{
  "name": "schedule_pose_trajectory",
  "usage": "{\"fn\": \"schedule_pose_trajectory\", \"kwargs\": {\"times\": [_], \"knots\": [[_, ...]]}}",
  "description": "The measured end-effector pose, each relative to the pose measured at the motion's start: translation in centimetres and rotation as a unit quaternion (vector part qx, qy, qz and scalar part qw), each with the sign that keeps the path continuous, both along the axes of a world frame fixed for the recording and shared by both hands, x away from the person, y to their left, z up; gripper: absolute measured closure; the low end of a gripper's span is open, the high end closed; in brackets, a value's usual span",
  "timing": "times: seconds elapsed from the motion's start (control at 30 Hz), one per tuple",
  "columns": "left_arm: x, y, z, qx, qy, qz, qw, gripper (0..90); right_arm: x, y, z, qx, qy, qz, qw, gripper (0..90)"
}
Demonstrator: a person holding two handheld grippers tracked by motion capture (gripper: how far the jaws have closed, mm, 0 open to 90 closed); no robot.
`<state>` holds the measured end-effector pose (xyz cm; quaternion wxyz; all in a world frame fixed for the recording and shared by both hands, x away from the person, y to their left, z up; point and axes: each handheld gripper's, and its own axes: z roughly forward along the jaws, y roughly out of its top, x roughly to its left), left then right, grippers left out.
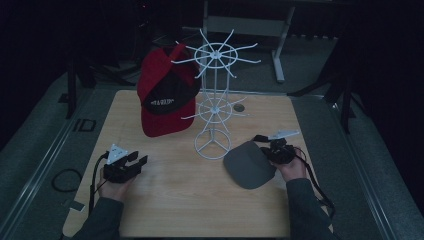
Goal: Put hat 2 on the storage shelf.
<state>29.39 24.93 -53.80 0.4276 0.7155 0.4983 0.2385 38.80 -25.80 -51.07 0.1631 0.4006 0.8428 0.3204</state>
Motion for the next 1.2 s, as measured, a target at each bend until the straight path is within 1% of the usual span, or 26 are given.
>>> {"fn": "schedule_pose_trajectory", "kwargs": {"times": [0.07, 0.1, 0.13, 0.17, 0.2, 0.23, 0.33, 0.37, 0.43, 0.5, 0.6, 0.63, 0.7, 0.8, 0.9, 0.97, 1.0, 1.1, 1.2], "knots": [[0.0, 0.0, 0.0, 0.0, 0.001, -0.001, 1.0, 56.4, -0.7, 0.4, -0.2, 0.002, 0.012, 0.022, 0.9997, 90.0], [0.0, -0.1, 0.0, 0.001, 0.001, -0.002, 1.0, 56.4, -1.1, 0.7, -0.3, -0.002, 0.02, 0.037, 0.9991, 90.0], [0.0, -0.1, 0.0, 0.001, 0.0, -0.002, 1.0, 56.4, -1.4, 0.9, -0.5, -0.007, 0.024, 0.046, 0.9986, 90.0], [0.0, -0.1, 0.0, 0.001, 0.001, -0.002, 1.0, 56.4, -1.7, 1.0, -0.5, -0.012, 0.022, 0.051, 0.9984, 90.0], [0.0, -0.1, 0.0, 0.001, 0.001, -0.002, 1.0, 56.4, -1.8, 0.9, -0.5, -0.013, 0.017, 0.05, 0.9985, 89.9], [-0.1, -0.1, 0.0, 0.001, 0.0, -0.003, 1.0, 56.4, -1.8, 0.7, -0.4, -0.01, 0.013, 0.043, 0.9989, 89.9], [-0.1, -0.1, 0.0, 0.0, 0.0, -0.003, 1.0, 56.4, -1.4, -0.5, 0.0, -0.001, 0.005, 0.008, 1.0, 86.8], [-0.1, 0.0, 0.0, -0.001, 0.0, -0.002, 1.0, 56.3, -1.3, -0.9, 0.1, 0.001, 0.004, -0.003, 1.0, 85.1], [-0.1, 0.0, 0.0, 0.0, 0.0, -0.002, 1.0, 56.3, -1.2, -1.6, 0.2, -0.004, -0.001, -0.023, 0.9997, 81.2], [0.0, 0.0, -0.1, 0.0, 0.002, -0.003, 1.0, 56.3, -1.1, -2.4, 0.3, -0.002, -0.004, -0.044, 0.999, 75.9], [0.0, 0.0, -0.1, 0.001, 0.002, -0.002, 1.0, 56.2, -0.8, -3.6, 0.2, 0.007, -0.003, -0.084, 0.9965, 68.0], [0.0, 0.0, -0.1, 0.001, 0.001, -0.002, 1.0, 56.2, -0.8, -3.9, 0.1, 0.009, -0.002, -0.092, 0.9957, 65.6], [0.0, 0.0, -0.1, 0.0, 0.002, -0.001, 1.0, 56.2, -0.5, -4.5, -0.1, 0.005, -0.004, -0.116, 0.9932, 60.2], [0.0, 0.0, -0.1, 0.0, 0.003, -0.002, 1.0, 56.1, -0.2, -5.4, -0.3, 0.006, -0.001, -0.143, 0.9897, 52.7], [0.0, 0.0, -0.1, 0.0, 0.004, -0.003, 1.0, 56.0, 0.0, -6.0, -0.5, 0.002, -0.006, -0.154, 0.9881, 45.5], [0.0, 0.0, -0.1, -0.001, 0.004, -0.003, 1.0, 55.9, 0.1, -6.3, -0.7, -0.002, -0.004, -0.155, 0.9879, 43.6], [0.0, 0.0, -0.1, -0.002, 0.004, -0.002, 1.0, 55.9, 0.2, -6.4, -0.9, -0.008, -0.004, -0.156, 0.9877, 43.2], [0.0, 0.0, -0.1, -0.002, 0.003, -0.002, 1.0, 55.9, 0.4, -6.5, -1.5, -0.017, 0.005, -0.156, 0.9876, 43.4], [0.0, 0.0, -0.2, -0.003, 0.002, -0.001, 1.0, 55.8, 0.7, -6.6, -2.2, -0.017, 0.017, -0.157, 0.9873, 44.1]]}}
